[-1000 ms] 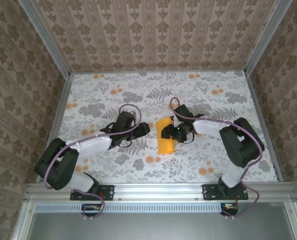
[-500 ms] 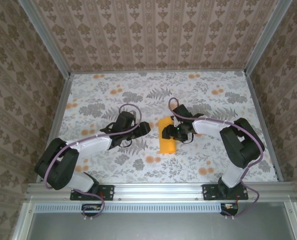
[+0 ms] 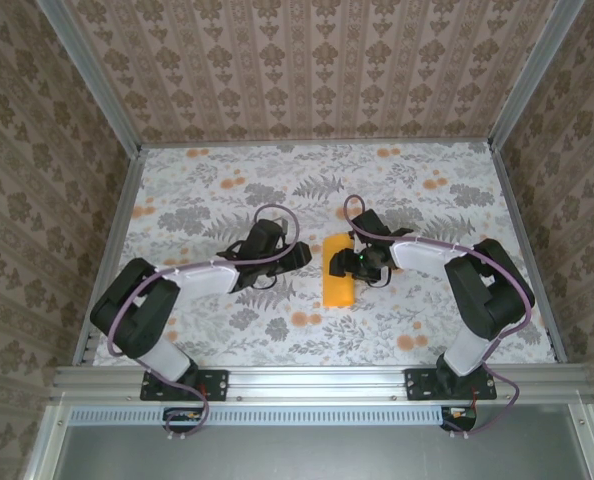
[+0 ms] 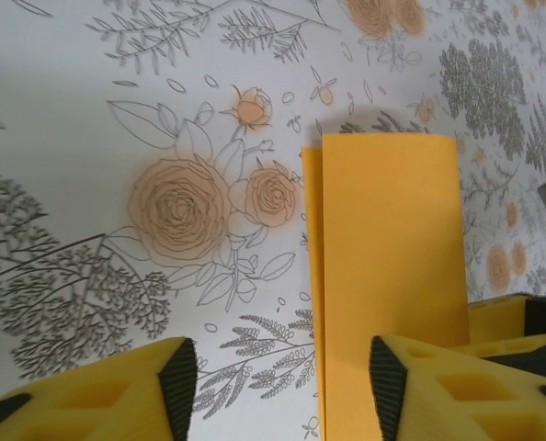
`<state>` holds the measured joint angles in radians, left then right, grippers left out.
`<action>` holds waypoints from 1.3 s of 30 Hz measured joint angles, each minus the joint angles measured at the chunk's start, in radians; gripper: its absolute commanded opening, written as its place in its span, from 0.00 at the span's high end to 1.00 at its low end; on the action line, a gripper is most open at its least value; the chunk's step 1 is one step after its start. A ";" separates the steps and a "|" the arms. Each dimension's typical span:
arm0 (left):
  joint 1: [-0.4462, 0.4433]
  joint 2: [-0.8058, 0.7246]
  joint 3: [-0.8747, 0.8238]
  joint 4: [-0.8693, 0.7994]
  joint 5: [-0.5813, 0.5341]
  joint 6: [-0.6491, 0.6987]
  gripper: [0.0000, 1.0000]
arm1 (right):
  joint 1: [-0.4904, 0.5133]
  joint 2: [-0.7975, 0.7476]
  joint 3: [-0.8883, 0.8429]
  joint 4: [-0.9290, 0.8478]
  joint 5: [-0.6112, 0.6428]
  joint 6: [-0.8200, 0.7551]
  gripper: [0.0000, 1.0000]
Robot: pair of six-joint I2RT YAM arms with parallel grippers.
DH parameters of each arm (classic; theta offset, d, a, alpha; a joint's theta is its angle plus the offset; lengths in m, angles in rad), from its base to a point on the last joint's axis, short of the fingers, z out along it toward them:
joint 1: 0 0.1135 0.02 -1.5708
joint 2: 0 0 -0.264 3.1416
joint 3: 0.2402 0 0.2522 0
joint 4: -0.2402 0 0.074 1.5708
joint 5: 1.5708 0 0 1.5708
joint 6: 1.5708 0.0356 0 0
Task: Fold a paper plane with a square sheet of paper (pick it up from the middle)
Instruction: Fold the square sheet of paper in half at the center of the table, then hold the square sheet of paper at the center of the table.
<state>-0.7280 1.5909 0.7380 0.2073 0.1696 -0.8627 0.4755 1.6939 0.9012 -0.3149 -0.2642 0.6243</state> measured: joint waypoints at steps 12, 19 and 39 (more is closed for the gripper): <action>-0.029 0.138 0.078 0.056 0.116 -0.028 0.69 | 0.000 0.012 0.009 -0.013 0.003 -0.013 0.36; -0.030 0.220 0.123 0.078 0.159 -0.052 0.86 | 0.000 0.029 0.023 -0.033 0.003 -0.035 0.37; -0.030 0.327 0.201 0.093 0.236 -0.077 0.97 | 0.000 0.054 0.047 -0.071 0.011 -0.069 0.41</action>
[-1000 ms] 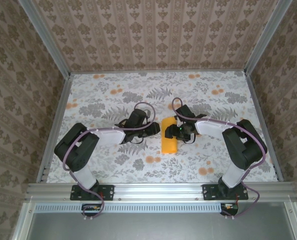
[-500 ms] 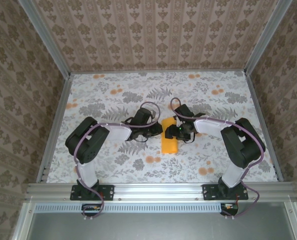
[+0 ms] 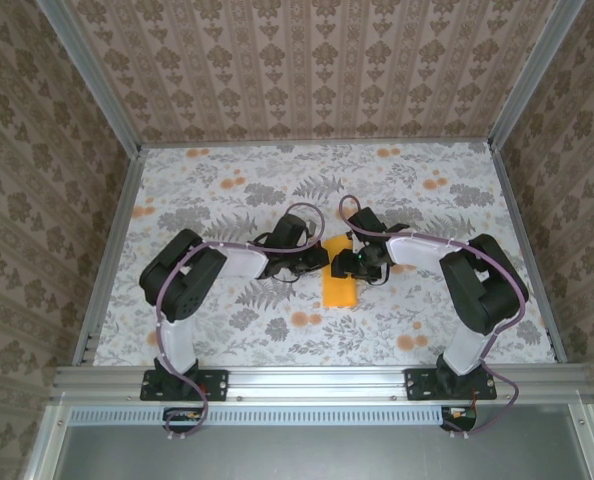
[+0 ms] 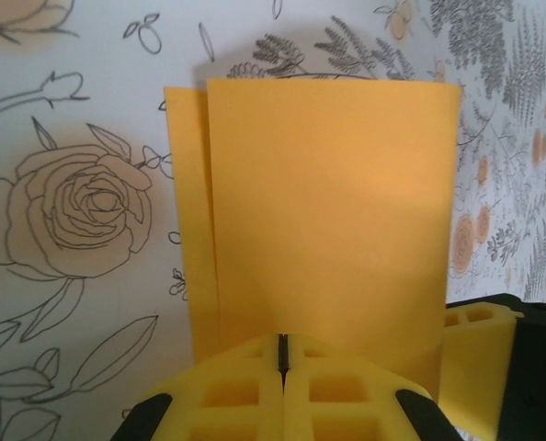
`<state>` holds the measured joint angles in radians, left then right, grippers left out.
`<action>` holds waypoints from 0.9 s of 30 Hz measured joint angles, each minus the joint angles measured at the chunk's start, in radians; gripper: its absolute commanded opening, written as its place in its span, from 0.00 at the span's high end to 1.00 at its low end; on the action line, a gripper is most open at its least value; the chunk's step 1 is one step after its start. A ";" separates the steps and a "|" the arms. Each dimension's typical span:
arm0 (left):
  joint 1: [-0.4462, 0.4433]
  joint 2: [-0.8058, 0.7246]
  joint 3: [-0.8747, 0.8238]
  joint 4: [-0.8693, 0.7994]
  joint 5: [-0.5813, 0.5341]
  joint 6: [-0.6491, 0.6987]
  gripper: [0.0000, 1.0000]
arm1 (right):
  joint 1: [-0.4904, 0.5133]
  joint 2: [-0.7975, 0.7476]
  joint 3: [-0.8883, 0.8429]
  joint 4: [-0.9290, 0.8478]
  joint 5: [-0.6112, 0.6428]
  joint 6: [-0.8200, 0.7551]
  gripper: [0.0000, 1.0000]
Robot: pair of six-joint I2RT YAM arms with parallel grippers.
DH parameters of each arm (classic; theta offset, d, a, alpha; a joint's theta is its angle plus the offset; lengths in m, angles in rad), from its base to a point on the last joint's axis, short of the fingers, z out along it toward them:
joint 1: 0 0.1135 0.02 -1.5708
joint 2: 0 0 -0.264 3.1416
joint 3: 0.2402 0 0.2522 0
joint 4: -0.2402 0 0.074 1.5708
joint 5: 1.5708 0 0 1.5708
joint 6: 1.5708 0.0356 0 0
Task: Fold a paper plane with a square sheet of paper (pick it up from the middle)
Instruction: Hold the square sheet of paper at the center of the table.
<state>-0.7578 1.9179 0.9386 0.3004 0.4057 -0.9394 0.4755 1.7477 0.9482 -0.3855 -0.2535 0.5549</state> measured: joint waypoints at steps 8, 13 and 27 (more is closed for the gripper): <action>0.001 0.031 0.051 -0.075 0.006 -0.003 1.00 | 0.000 -0.028 -0.016 0.020 -0.009 -0.003 0.38; 0.000 0.032 0.082 -0.141 -0.008 -0.003 1.00 | 0.000 -0.055 -0.032 0.027 -0.015 -0.003 0.34; 0.000 0.032 0.098 -0.181 -0.009 0.019 1.00 | -0.144 -0.084 -0.075 0.000 -0.200 0.001 0.35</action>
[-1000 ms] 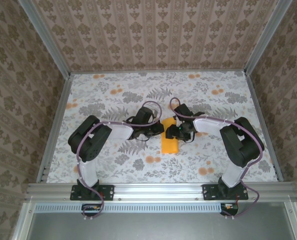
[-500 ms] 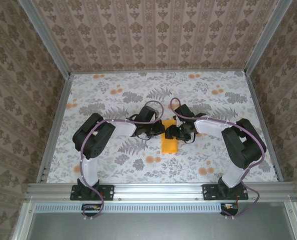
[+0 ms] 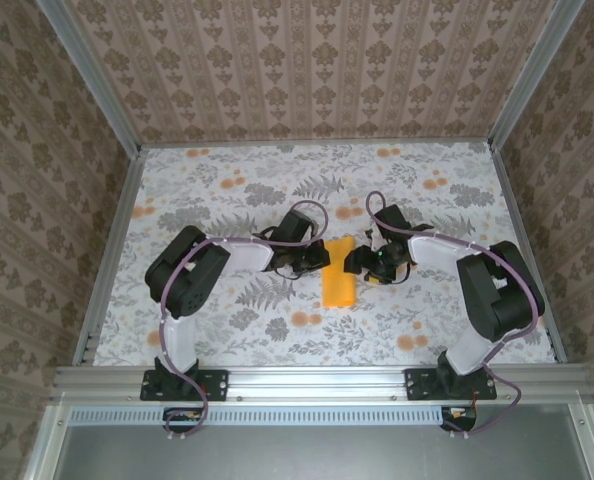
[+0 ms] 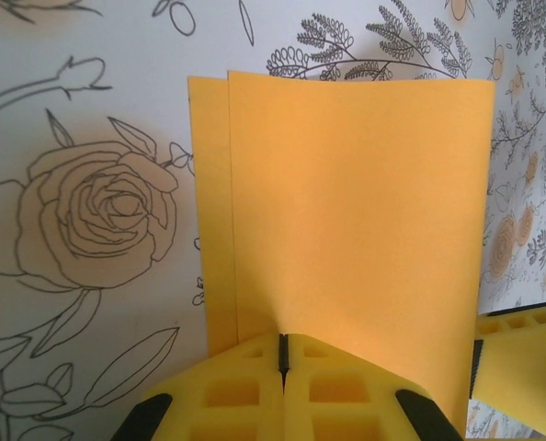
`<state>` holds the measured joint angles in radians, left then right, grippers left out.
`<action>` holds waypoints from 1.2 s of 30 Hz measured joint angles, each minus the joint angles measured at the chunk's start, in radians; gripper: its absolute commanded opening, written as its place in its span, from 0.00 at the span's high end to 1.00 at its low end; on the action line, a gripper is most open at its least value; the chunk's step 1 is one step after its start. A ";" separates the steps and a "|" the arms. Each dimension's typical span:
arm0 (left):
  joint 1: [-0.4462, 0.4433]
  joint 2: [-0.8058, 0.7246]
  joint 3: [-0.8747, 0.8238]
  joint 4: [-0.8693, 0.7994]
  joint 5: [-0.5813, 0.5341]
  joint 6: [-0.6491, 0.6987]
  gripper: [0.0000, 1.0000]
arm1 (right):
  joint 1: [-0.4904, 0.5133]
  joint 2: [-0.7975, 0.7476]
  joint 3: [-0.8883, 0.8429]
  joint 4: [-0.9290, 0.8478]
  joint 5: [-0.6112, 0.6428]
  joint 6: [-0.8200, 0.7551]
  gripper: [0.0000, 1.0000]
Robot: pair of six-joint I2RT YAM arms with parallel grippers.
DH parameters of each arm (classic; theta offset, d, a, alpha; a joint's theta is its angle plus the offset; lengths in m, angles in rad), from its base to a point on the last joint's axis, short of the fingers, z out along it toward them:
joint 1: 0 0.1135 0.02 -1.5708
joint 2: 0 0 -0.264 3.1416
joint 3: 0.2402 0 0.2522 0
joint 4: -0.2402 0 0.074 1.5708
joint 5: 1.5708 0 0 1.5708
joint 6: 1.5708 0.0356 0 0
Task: Fold a paper plane with a square sheet of paper (pick it up from the middle)
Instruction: Hold the square sheet of paper at the center of the table.
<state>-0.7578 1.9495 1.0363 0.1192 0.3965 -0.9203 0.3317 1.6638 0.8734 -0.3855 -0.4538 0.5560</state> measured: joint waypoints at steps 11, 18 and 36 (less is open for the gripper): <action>0.000 -0.002 0.007 -0.020 0.000 0.006 1.00 | -0.025 0.060 0.037 -0.015 -0.056 -0.011 0.53; 0.000 -0.027 0.014 -0.080 0.000 0.026 0.91 | -0.028 0.071 0.041 -0.024 -0.052 -0.030 0.56; 0.013 -0.145 -0.031 -0.059 -0.058 0.016 0.84 | 0.013 0.085 0.077 -0.069 0.035 -0.037 0.52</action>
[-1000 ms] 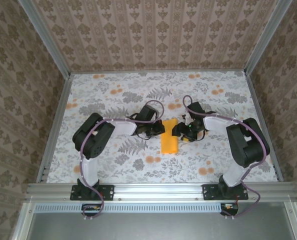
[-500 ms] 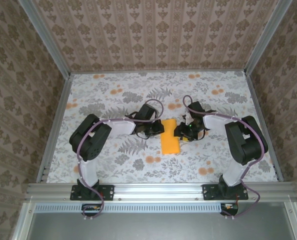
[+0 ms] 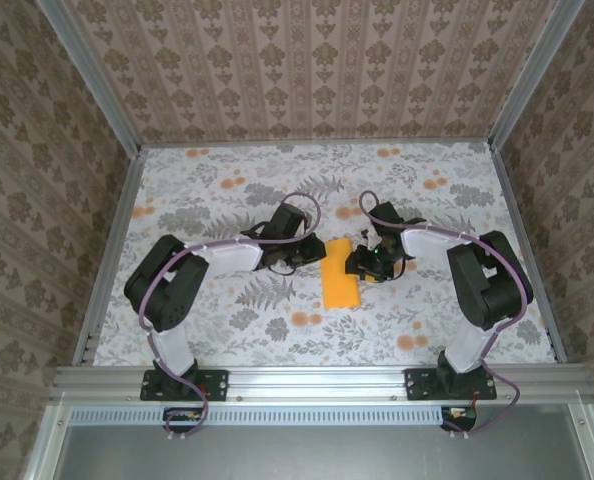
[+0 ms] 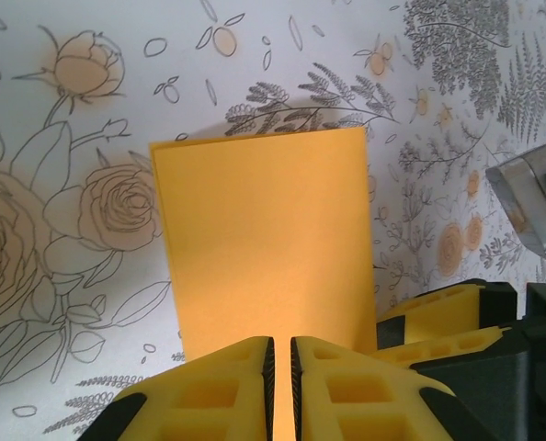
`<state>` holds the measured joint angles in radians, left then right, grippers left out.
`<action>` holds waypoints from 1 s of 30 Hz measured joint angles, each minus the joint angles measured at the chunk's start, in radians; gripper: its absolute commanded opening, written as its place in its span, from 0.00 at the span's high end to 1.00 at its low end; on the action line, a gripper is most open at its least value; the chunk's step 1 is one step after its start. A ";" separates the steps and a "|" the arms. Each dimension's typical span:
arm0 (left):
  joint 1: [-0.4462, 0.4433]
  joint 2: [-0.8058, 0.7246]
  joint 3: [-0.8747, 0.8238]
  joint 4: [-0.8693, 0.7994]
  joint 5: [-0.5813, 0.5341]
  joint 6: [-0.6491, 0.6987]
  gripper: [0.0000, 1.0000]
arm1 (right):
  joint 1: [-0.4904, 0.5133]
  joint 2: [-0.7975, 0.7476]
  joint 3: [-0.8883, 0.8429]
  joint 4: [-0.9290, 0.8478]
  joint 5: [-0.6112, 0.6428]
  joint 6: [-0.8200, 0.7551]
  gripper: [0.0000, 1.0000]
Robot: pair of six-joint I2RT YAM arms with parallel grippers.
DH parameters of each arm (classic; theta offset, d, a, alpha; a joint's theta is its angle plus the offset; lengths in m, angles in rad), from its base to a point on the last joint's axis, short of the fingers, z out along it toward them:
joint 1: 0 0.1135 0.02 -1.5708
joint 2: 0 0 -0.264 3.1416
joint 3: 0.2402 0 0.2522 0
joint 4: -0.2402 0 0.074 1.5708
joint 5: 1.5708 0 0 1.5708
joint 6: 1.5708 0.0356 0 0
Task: Fold a paper plane with a square sheet of paper (pick it up from the middle)
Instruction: Hold the square sheet of paper at the center of the table.
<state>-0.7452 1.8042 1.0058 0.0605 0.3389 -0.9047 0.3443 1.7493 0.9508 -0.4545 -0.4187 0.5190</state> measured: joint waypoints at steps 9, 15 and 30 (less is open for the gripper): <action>0.000 0.000 -0.005 0.007 -0.019 -0.005 0.86 | 0.015 0.024 0.030 -0.037 0.040 0.009 0.52; 0.000 0.000 -0.009 0.007 -0.043 -0.010 0.89 | 0.030 0.034 0.046 -0.057 0.069 0.011 0.52; 0.000 -0.010 -0.051 -0.023 -0.170 -0.039 0.91 | 0.037 0.046 0.058 -0.074 0.087 0.019 0.52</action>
<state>-0.7452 1.7939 0.9546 0.0380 0.1692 -0.9432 0.3809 1.7954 1.0092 -0.5282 -0.3321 0.5381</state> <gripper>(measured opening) 0.093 0.481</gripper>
